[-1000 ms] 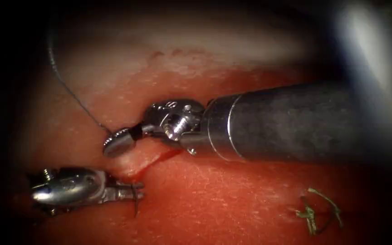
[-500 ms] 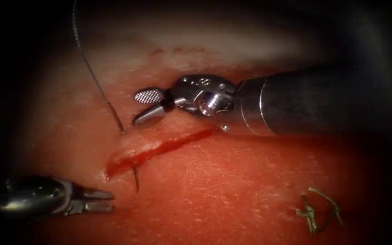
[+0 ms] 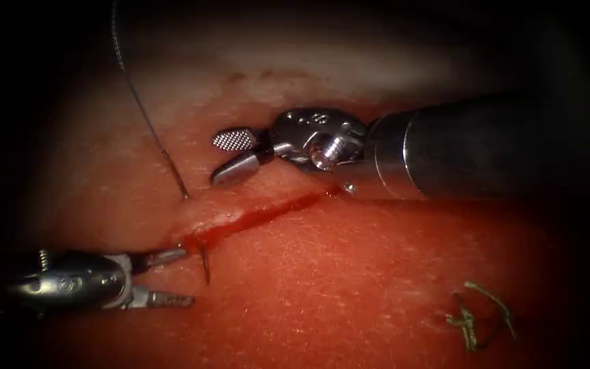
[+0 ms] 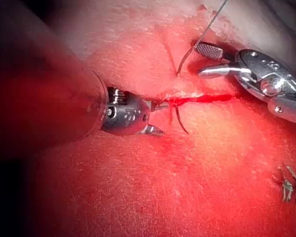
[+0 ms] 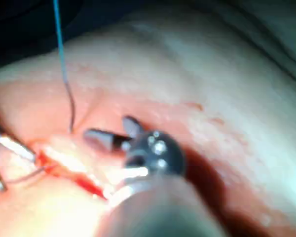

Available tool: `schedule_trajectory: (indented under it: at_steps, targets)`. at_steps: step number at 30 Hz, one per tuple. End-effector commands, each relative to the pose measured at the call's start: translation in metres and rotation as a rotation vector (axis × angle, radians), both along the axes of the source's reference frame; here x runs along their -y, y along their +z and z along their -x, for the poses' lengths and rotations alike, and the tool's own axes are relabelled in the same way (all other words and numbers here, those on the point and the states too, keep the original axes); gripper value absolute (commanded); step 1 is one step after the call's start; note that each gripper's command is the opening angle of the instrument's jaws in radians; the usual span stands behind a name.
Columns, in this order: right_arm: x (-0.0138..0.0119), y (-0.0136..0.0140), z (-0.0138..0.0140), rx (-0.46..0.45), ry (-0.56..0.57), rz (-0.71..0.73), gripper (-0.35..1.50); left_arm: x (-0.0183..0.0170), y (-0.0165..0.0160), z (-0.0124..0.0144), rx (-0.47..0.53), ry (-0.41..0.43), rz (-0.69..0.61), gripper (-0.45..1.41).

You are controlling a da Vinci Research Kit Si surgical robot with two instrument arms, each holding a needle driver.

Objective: Wound Closure

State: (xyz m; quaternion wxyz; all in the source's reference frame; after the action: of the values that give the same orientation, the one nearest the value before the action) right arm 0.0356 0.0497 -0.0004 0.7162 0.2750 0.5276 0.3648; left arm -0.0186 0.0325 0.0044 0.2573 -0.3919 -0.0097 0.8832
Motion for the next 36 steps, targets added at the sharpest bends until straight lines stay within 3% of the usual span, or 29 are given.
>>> schedule_trajectory:
  at_steps: [1,10,21,22,25,27,36]
  targets:
    - [0.0003,0.0006,-0.0007,-0.002,-0.002,0.001,1.16,0.0006,0.0005,0.0005,0.007,0.002,0.000,0.62]
    - [0.0007,0.0011,-0.0009,0.000,-0.001,0.007,1.16,0.0001,-0.0010,0.0020,0.038,0.007,0.059,0.59]
    - [0.0009,0.0015,-0.0013,0.003,0.001,0.011,1.16,-0.0006,0.0000,0.0039,0.055,0.010,0.069,0.56]
    - [0.0009,0.0015,-0.0013,0.003,0.001,0.011,1.16,-0.0007,0.0000,0.0039,0.056,0.011,0.068,0.52]
    - [0.0010,0.0015,-0.0013,0.006,0.000,0.011,1.16,-0.0006,0.0001,0.0035,0.085,0.047,0.048,-0.08]
    - [0.0010,0.0015,-0.0013,0.006,0.000,0.011,1.16,-0.0006,0.0001,0.0033,0.086,0.054,0.052,-0.29]
    - [0.0010,0.0015,-0.0013,0.006,0.001,0.011,1.15,-0.0013,-0.0011,0.0028,0.161,-0.106,-0.128,-0.35]
